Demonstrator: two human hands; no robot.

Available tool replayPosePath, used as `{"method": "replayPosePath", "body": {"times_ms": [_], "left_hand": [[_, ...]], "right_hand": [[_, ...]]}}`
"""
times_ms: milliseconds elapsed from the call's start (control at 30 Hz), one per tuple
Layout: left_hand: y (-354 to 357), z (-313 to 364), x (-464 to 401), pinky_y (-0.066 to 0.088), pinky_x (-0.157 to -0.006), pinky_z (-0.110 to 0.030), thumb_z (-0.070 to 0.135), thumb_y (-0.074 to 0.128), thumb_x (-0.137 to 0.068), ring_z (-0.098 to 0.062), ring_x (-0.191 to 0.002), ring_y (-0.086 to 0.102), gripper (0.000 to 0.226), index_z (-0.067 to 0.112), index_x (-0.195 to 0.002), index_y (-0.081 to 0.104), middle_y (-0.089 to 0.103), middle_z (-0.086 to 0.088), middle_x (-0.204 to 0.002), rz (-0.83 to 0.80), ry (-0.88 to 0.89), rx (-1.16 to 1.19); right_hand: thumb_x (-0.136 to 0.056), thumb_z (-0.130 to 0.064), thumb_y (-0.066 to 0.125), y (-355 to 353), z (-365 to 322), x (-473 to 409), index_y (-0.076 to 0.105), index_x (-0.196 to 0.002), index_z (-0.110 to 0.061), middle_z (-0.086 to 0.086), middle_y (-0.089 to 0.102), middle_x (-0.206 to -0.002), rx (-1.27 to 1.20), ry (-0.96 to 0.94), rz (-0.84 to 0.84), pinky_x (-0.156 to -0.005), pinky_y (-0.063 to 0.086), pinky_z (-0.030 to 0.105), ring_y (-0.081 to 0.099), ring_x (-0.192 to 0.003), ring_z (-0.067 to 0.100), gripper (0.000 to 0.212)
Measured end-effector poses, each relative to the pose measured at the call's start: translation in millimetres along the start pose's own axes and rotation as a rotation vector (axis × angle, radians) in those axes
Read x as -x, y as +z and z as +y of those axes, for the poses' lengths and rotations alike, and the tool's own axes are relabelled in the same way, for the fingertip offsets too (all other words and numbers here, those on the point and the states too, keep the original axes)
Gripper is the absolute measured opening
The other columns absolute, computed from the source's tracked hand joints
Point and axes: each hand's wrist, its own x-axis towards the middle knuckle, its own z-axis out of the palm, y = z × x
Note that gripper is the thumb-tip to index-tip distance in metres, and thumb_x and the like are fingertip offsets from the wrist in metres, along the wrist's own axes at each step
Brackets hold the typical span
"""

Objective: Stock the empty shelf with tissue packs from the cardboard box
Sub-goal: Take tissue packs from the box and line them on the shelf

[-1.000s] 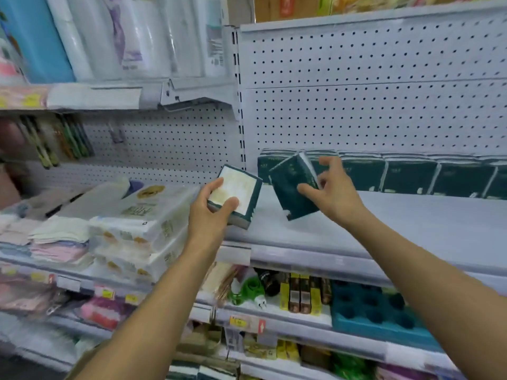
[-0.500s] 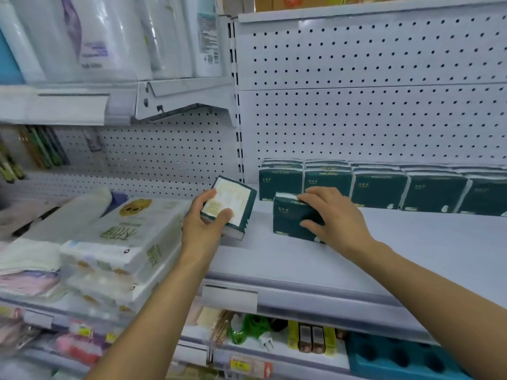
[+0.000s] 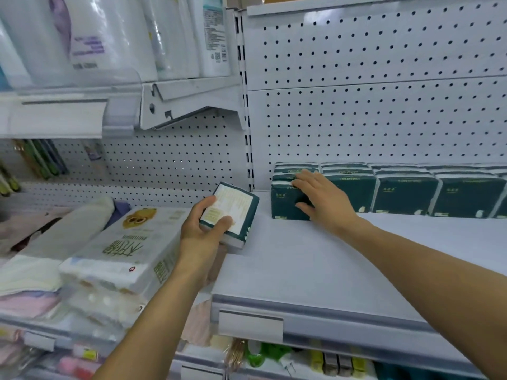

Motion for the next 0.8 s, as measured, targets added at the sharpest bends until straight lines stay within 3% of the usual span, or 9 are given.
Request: {"method": "replayPosePath", "body": {"times_ms": [67, 200, 333, 433, 533, 567, 667, 733, 800], "left_hand": [[-1, -1, -1, 0.052, -0.063, -0.022, 0.008, 0.068, -0.09, -0.011, -0.089, 0.059, 0.043, 0.036, -0.122, 0.058, 0.058, 0.014, -0.107, -0.006, 0.0, -0.005], [-3, -2, -3, 0.053, -0.059, -0.019, 0.007, 0.068, -0.09, -0.01, -0.087, 0.062, 0.044, 0.034, -0.123, 0.058, 0.06, 0.011, -0.108, -0.038, -0.02, 0.008], [-1, 1, -2, 0.054, -0.065, -0.025, 0.007, 0.068, -0.09, -0.01, -0.087, 0.063, 0.042, 0.032, -0.123, 0.06, 0.061, 0.011, -0.107, -0.064, -0.038, 0.022], [6, 8, 2, 0.056, -0.075, -0.035, 0.007, 0.068, -0.089, -0.019, -0.093, 0.066, 0.038, 0.027, -0.121, 0.063, 0.066, -0.001, -0.111, -0.132, -0.182, 0.197], [16, 19, 11, 0.058, -0.069, -0.035, 0.016, 0.062, -0.094, -0.02, -0.09, 0.068, 0.022, 0.019, -0.116, 0.066, 0.069, -0.011, -0.114, -0.268, -0.352, 0.346], [18, 23, 14, 0.058, -0.064, -0.034, 0.025, 0.057, -0.098, -0.02, -0.087, 0.069, 0.022, 0.017, -0.116, 0.066, 0.069, -0.013, -0.115, -0.32, -0.399, 0.356], [19, 28, 17, 0.051, -0.049, -0.029, 0.063, 0.029, -0.098, -0.022, -0.058, 0.061, 0.062, 0.016, -0.119, 0.063, 0.072, -0.017, -0.099, -0.452, -0.491, 0.237], [21, 29, 19, 0.039, -0.047, -0.024, 0.075, 0.016, -0.092, -0.017, -0.048, 0.047, 0.077, 0.018, -0.12, 0.06, 0.067, -0.011, -0.076, -0.486, -0.481, 0.145], [28, 30, 22, 0.033, -0.049, -0.024, 0.078, 0.016, -0.089, -0.015, -0.048, 0.041, 0.079, 0.018, -0.117, 0.061, 0.058, -0.006, -0.066, -0.512, -0.452, 0.116]], "right_hand": [[-0.086, -0.02, 0.072, 3, 3, -3, 0.056, -0.132, -0.011, 0.003, 0.05, -0.144, 0.008, -0.007, 0.008, -0.106, 0.039, 0.039, 0.041, -0.137, 0.024, 0.049], [-0.085, -0.021, 0.073, 6, 5, -8, 0.056, -0.131, -0.011, 0.005, 0.05, -0.143, 0.044, -0.027, 0.002, -0.107, 0.04, 0.041, 0.04, -0.137, 0.026, 0.05], [-0.076, -0.027, 0.08, 0, -4, -7, 0.051, -0.135, -0.012, 0.009, 0.047, -0.145, 0.15, -0.085, 0.085, -0.116, 0.023, 0.048, 0.038, -0.138, 0.029, 0.067], [-0.077, -0.036, 0.075, -13, -26, 6, 0.041, -0.143, -0.018, 0.004, 0.038, -0.152, 0.09, -0.245, 0.063, -0.119, 0.016, 0.045, 0.031, -0.142, 0.023, 0.077], [-0.079, -0.03, 0.074, -24, -48, 26, 0.05, -0.136, -0.018, 0.0, 0.046, -0.145, -0.16, -0.304, 0.066, -0.113, 0.033, 0.042, 0.04, -0.136, 0.02, 0.064], [-0.078, -0.025, 0.076, -30, -53, 34, 0.056, -0.131, -0.018, -0.002, 0.053, -0.138, -0.292, -0.238, 0.087, -0.106, 0.041, 0.04, 0.048, -0.128, 0.018, 0.057], [-0.08, -0.018, 0.078, -55, -63, 53, 0.066, -0.111, -0.022, -0.013, 0.067, -0.104, -0.658, 0.11, 0.034, -0.081, 0.049, 0.026, 0.059, -0.095, 0.006, 0.034], [-0.083, -0.021, 0.076, -73, -65, 62, 0.068, -0.102, -0.02, -0.015, 0.066, -0.081, -0.872, 0.335, -0.044, -0.066, 0.048, 0.022, 0.059, -0.072, 0.003, 0.021], [-0.086, -0.023, 0.072, -86, -62, 69, 0.068, -0.1, -0.013, -0.009, 0.068, -0.073, -1.039, 0.506, -0.087, -0.057, 0.046, 0.023, 0.057, -0.059, 0.004, 0.018]]}}
